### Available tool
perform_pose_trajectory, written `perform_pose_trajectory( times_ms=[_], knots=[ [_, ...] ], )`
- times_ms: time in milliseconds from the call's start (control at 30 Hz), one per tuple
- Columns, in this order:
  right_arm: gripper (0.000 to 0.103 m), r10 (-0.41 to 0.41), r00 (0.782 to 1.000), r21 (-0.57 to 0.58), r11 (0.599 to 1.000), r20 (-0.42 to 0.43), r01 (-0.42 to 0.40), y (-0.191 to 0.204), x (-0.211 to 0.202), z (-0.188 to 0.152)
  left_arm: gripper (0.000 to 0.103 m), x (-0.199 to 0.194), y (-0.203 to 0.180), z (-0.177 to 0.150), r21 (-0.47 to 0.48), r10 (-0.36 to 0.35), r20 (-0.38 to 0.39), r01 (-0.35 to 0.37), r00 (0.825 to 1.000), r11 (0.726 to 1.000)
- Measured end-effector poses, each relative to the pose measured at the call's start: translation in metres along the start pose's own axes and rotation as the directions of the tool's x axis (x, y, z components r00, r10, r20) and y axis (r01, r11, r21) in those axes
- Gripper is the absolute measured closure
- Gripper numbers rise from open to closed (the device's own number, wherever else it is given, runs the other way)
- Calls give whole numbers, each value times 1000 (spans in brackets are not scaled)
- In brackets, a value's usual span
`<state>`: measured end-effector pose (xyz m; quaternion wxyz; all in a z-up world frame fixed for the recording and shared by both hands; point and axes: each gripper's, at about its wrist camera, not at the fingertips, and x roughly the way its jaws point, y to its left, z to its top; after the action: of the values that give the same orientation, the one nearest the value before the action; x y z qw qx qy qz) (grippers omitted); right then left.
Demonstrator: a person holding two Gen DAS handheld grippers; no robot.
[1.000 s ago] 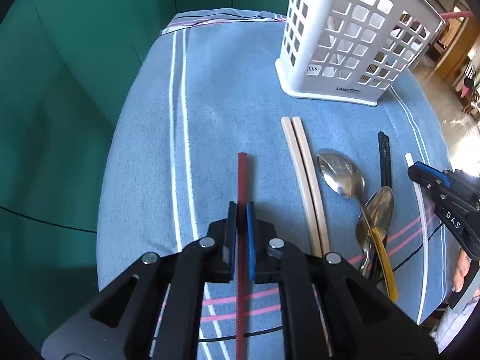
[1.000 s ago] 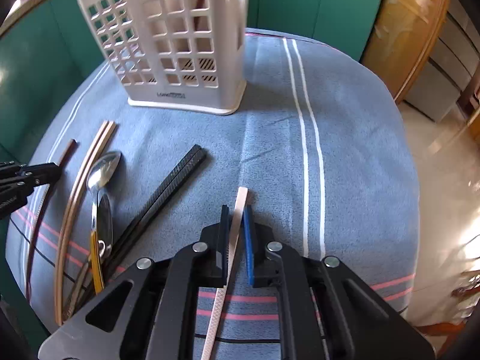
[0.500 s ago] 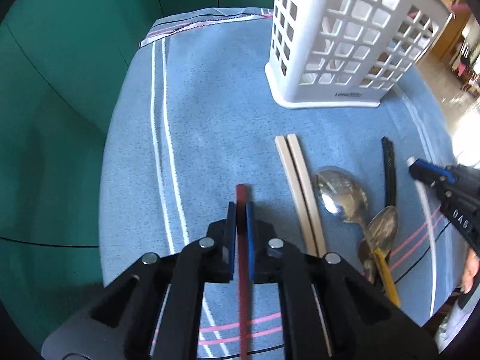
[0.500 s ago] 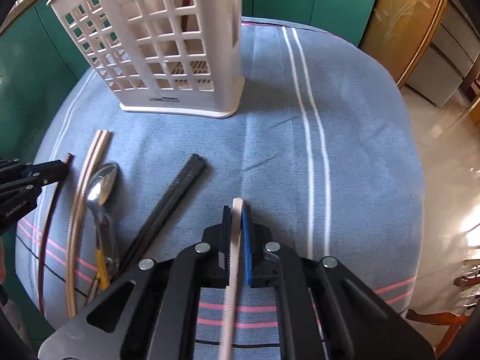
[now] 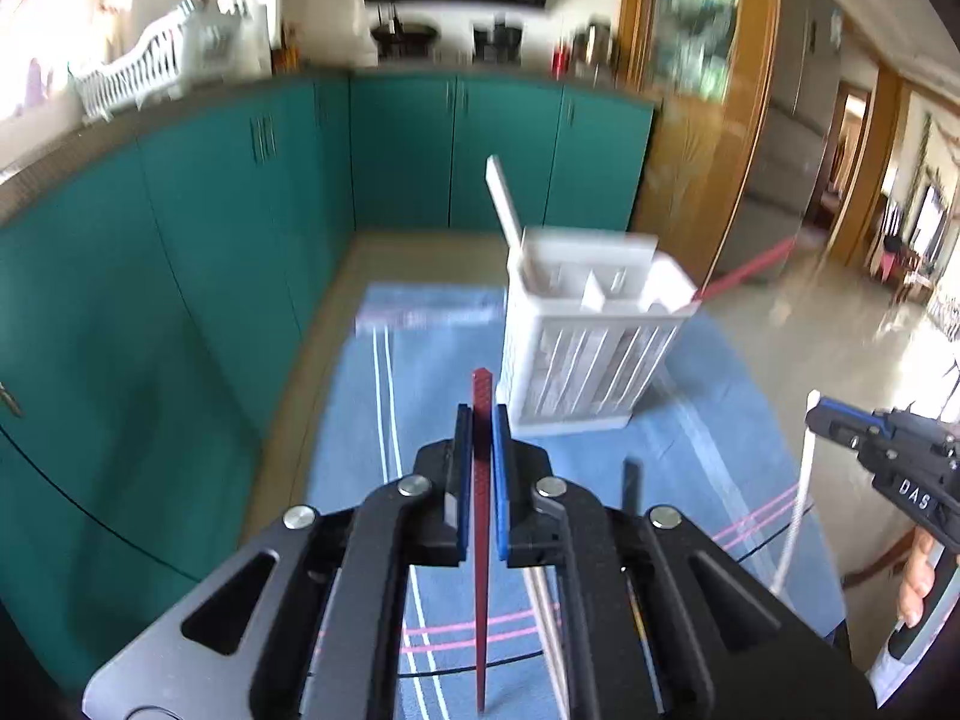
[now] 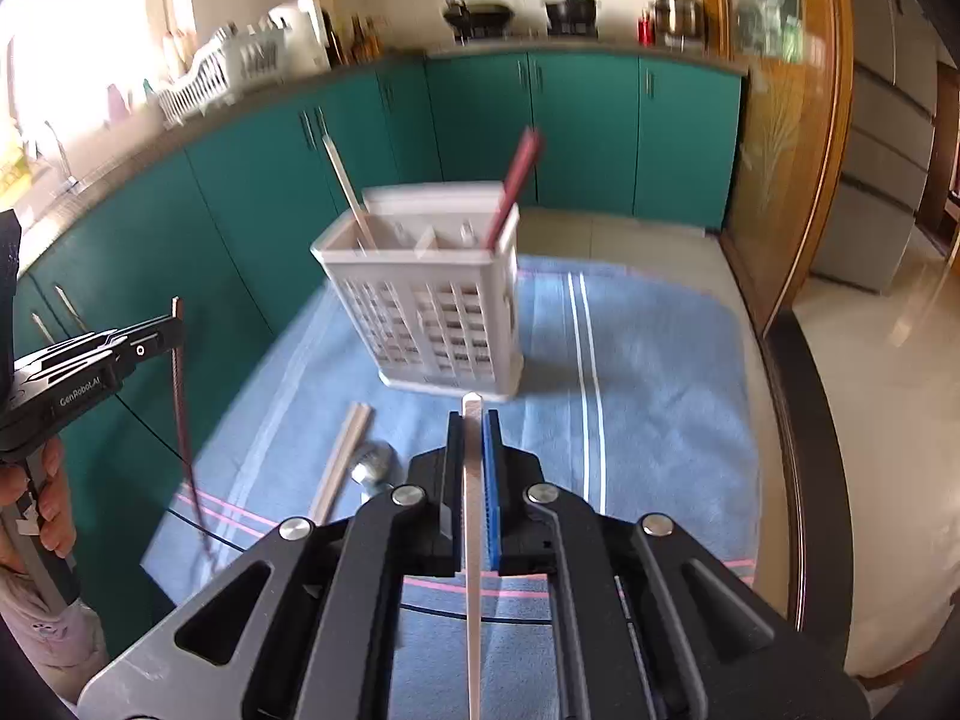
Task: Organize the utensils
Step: 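Carry both chopsticks into the white basket and open both tools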
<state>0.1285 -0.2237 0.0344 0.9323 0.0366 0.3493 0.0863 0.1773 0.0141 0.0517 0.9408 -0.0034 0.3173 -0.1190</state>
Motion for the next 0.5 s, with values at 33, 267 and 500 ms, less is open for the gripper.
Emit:
perform_pose_trajectory(
  times_ms=[33, 267, 500],
  knots=[
    [96, 5, 1000, -1, 1000, 22, -5, 2, -10, 1, 97, -11, -1, 3, -5, -2, 39, 2, 999, 1000],
    [96, 53, 981, 6, 998, 186, -55, 8, -47, 43, 97, -37, 1, 34, -54, -34, 184, 45, 982, 998],
    [96, 70, 935, 19, 997, 347, -81, 9, -69, 119, 97, -47, 3, 104, -91, -46, 294, 75, 955, 993]
  ],
)
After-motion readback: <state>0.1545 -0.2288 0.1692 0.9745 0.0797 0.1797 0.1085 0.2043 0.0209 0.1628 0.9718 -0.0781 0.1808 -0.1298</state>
